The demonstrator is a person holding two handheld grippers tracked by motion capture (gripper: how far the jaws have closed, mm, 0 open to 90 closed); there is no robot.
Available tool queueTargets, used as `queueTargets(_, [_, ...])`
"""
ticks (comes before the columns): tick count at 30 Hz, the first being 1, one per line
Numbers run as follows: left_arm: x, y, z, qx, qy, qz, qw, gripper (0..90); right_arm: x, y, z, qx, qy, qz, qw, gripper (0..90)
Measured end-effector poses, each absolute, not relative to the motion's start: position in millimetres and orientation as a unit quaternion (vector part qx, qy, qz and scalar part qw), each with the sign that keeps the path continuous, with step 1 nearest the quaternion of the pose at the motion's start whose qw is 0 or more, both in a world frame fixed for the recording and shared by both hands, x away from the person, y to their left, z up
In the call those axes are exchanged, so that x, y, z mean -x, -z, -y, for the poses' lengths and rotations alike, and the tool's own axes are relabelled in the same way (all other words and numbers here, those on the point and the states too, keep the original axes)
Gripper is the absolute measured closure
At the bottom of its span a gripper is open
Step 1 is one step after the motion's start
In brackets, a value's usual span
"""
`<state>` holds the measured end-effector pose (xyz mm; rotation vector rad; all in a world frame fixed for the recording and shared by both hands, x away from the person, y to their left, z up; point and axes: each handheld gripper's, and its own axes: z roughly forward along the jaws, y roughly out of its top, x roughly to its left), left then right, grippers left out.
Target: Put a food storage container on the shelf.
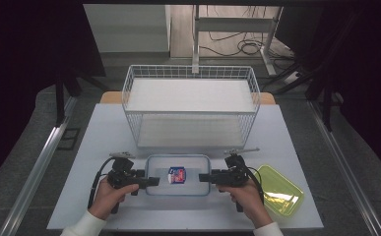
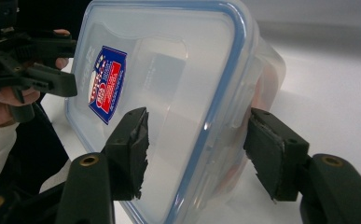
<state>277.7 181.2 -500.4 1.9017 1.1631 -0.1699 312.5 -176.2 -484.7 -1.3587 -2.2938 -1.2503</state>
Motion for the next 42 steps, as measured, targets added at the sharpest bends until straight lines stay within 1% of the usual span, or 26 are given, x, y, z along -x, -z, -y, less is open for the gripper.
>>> queueTargets(4, [-275.1,499.0,-182.0,-0.766,0.064,-0.465,0.440,32.0,-309.2,483.1,178.8,0.454,0.426,0.776,0.098,45.0])
queueTargets(11, [-270.4,497.7,-184.5,-0.766,0.061,-0.459,0.445,35.0,-305.7,482.0,180.7,0.449,0.429,0.778,0.097,46.8])
queueTargets(14, [-268.2,497.0,-186.8,-0.766,0.063,-0.457,0.448,38.7,-302.0,481.0,182.9,0.444,0.433,0.779,0.096,49.6])
queueTargets(25, [-261.7,497.0,-189.9,-0.765,0.058,-0.448,0.459,42.0,-293.5,480.6,183.6,0.433,0.440,0.782,0.081,50.4])
queueTargets(32, [-258.4,496.7,-191.6,-0.768,0.055,-0.439,0.463,43.7,-290.3,481.8,185.5,0.430,0.450,0.779,0.080,51.3])
queueTargets(41, [-255.4,499.6,-194.3,-0.762,0.055,-0.436,0.475,45.0,-287.5,483.1,186.3,0.427,0.457,0.776,0.077,51.6])
queueTargets(42, [-255.3,499.5,-195.4,-0.761,0.057,-0.436,0.477,46.2,-287.4,483.1,186.3,0.427,0.457,0.776,0.077,51.6])
